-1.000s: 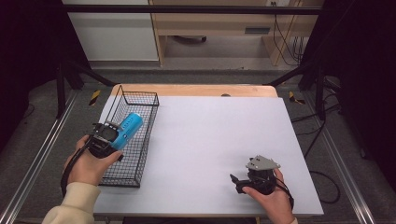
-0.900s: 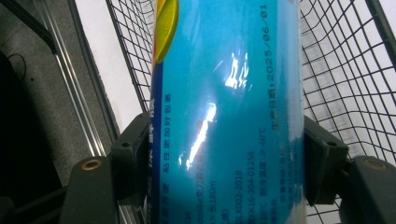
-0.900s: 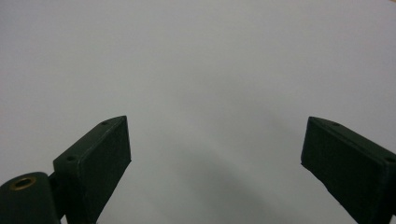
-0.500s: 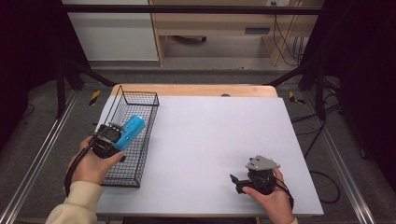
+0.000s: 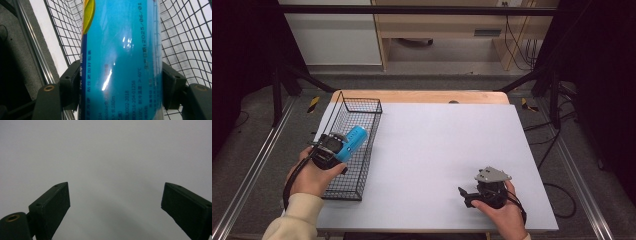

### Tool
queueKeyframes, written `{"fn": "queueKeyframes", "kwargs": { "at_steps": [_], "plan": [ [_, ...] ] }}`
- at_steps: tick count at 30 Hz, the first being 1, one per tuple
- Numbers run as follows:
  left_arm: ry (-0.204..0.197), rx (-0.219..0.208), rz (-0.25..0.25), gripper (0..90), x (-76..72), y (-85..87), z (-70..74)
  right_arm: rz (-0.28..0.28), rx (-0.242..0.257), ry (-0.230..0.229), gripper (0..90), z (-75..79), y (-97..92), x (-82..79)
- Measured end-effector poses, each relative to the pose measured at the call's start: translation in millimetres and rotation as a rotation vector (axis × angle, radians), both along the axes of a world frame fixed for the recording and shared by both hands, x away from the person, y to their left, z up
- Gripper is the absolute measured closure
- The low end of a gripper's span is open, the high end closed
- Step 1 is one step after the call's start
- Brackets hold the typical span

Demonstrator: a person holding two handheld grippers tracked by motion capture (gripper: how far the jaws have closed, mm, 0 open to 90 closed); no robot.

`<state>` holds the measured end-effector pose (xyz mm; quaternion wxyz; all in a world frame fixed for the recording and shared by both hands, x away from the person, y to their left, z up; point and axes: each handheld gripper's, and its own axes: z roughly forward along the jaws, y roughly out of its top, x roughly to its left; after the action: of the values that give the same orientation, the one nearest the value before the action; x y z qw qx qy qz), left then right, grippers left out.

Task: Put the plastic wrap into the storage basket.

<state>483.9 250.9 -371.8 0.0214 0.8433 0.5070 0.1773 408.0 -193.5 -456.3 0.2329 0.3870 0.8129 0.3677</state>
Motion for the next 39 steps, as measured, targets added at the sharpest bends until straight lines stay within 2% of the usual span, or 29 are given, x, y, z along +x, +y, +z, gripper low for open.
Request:
{"fn": "queueKeyframes", "kwargs": {
  "at_steps": [17,18,19,28,33,34,39],
  "plan": [
    [0.043,0.020,0.001,31.7,8.1,-2.8,-8.9,0.001,0.000,0.001,8.7,-0.1,0.0,0.0],
    [0.055,0.005,-0.007,31.7,9.4,-2.7,-9.9,0.004,-0.001,-0.001,8.7,-0.1,-0.1,0.1],
    [0.056,0.025,0.002,31.7,9.8,-3.1,-9.4,0.004,0.000,0.001,8.7,-0.1,0.0,0.0],
    [0.107,0.047,0.000,31.6,16.1,-7.8,-13.5,0.004,-0.001,0.007,8.7,-0.6,0.6,0.0],
    [0.114,0.092,-0.018,31.6,17.8,-12.6,-16.8,0.003,0.000,0.009,8.7,-0.8,0.3,0.1],
    [0.122,0.093,-0.018,31.6,18.2,-13.2,-16.6,0.002,0.000,0.012,8.7,-0.9,0.3,0.0],
    [0.114,0.090,-0.015,31.5,18.8,-13.3,-17.0,0.003,0.000,0.009,8.7,-0.8,0.3,0.0]
  ]
}}
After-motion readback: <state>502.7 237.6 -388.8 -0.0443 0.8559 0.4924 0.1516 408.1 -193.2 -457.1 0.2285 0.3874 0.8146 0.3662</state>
